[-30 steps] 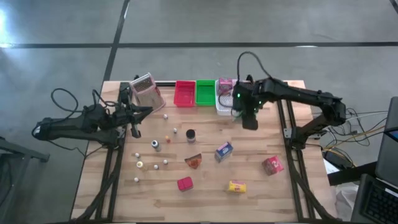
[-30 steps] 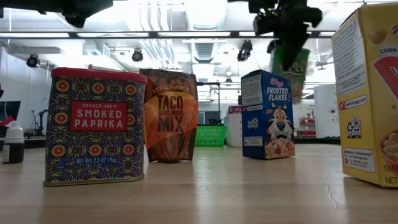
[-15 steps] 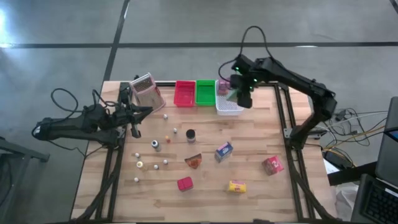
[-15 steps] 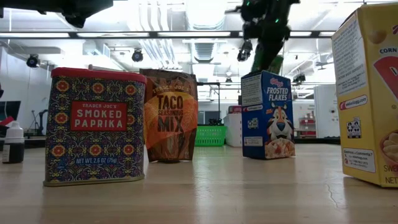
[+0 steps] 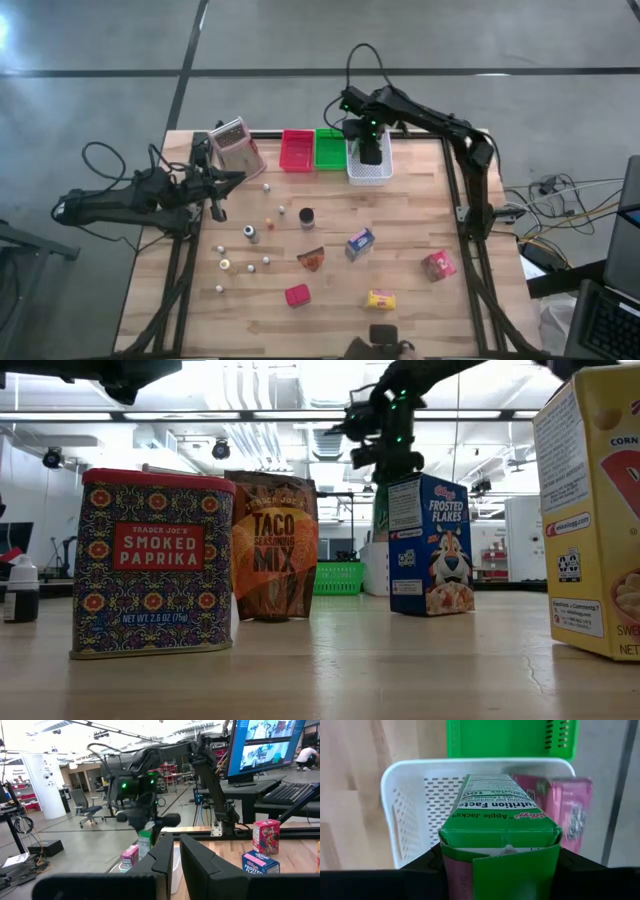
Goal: Pick & Place Kitchen Items
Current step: Put the green cereal box into the white bin
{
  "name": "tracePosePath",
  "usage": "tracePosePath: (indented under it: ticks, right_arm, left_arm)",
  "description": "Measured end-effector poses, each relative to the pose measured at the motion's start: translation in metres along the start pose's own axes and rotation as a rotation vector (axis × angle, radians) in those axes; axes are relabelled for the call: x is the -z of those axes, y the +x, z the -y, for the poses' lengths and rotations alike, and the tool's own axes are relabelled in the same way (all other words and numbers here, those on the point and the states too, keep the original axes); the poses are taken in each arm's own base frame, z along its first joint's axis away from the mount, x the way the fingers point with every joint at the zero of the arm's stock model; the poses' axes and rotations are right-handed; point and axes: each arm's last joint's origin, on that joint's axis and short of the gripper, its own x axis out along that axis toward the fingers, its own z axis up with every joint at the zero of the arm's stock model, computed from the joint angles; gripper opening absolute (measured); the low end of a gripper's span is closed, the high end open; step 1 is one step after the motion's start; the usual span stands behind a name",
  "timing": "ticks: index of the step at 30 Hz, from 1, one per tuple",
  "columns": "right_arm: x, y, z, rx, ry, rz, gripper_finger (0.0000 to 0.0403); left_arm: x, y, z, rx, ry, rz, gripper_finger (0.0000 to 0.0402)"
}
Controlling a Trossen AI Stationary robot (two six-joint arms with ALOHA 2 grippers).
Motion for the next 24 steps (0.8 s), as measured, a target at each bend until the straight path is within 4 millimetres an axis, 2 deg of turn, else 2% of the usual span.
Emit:
tracePosePath:
  ticks: [5, 14, 24]
  right_arm:
    - [-0.004, 0.017, 0.010, -0.015, 0.000, -0.027, 0.0181]
    - [-0.006, 0.044, 0.016, -0.020, -0.024, -0.039, 0.0166]
    - [-0.007, 0.062, 0.018, -0.034, -0.045, -0.060, 0.0181]
  left_arm:
    - [0.000, 0.000, 0.000, 0.000, 0.000, 0.000, 0.0039]
    - [0.000, 0.000, 0.000, 0.000, 0.000, 0.000, 0.0039]
    - [0.000, 0.000, 0.000, 0.000, 0.000, 0.000, 0.0039]
